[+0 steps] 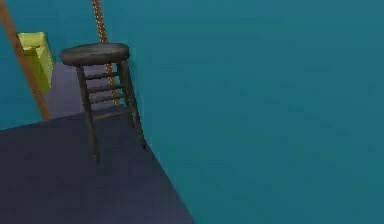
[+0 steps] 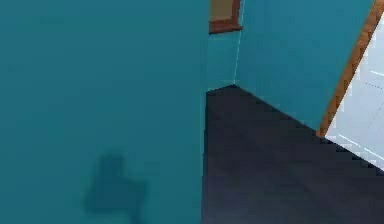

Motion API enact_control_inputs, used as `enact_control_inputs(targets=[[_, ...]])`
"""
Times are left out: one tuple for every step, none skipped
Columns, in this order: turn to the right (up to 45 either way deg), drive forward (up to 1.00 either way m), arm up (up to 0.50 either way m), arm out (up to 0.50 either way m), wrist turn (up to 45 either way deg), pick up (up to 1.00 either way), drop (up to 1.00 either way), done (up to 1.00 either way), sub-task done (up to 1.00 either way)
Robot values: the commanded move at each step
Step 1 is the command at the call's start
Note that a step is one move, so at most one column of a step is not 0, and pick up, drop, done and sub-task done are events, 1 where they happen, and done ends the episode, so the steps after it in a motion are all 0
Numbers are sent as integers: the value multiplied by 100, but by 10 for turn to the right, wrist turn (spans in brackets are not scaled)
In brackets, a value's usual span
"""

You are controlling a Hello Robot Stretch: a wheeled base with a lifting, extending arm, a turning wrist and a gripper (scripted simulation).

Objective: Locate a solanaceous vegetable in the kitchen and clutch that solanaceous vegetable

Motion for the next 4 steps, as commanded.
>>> enact_control_inputs(targets=[[-450,0,0,0,0,0,0,0,0],[-270,0,0,0,0,0,0,0,0],[0,100,0,0,0,0,0,0,0],[-60,0,0,0,0,0,0,0,0]])
